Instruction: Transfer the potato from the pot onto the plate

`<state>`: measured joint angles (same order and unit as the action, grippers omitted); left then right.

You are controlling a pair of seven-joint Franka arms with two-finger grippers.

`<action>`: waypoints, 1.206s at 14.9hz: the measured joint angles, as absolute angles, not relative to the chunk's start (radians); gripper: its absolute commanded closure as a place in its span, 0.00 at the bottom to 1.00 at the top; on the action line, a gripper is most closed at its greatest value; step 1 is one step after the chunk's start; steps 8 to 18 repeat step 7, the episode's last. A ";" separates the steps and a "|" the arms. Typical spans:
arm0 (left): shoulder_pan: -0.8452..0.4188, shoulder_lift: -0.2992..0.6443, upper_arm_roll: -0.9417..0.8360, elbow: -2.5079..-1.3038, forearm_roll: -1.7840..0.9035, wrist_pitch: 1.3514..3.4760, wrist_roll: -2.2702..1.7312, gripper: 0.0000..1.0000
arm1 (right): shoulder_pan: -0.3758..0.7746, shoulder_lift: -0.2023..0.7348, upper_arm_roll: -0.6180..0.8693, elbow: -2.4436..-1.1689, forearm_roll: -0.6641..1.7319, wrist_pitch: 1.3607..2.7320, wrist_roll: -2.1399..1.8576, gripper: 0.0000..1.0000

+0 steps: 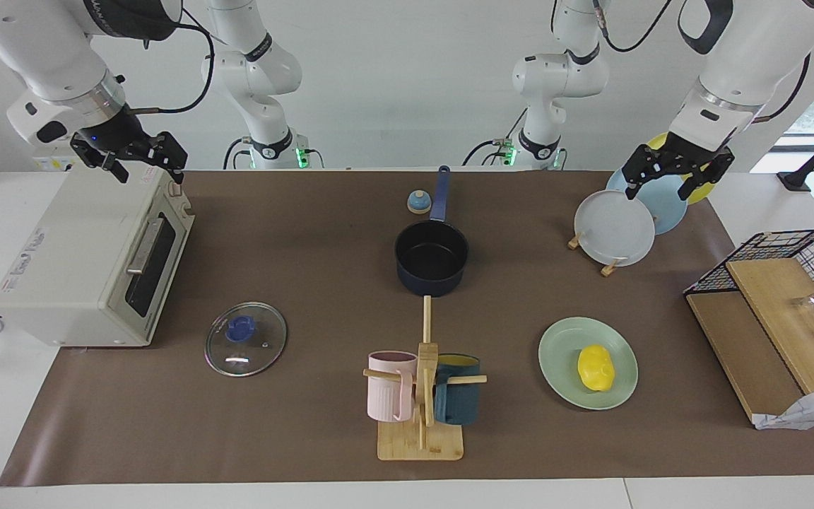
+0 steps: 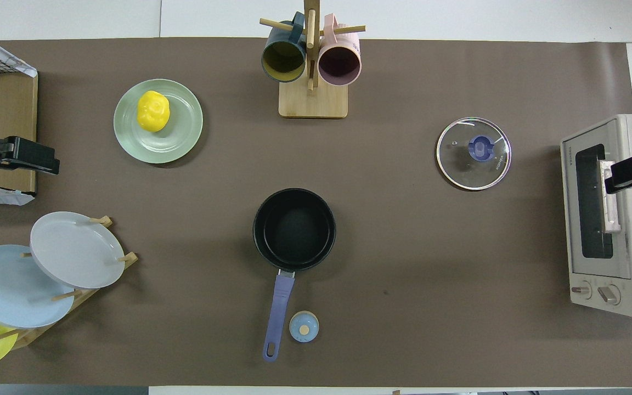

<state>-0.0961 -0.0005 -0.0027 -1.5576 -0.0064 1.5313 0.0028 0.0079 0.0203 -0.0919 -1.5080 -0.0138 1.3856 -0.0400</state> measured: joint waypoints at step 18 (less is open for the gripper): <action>-0.096 -0.004 -0.004 -1.557 -0.006 1.512 0.003 0.00 | 0.008 0.020 -0.092 -1.508 -0.014 1.386 -0.040 0.00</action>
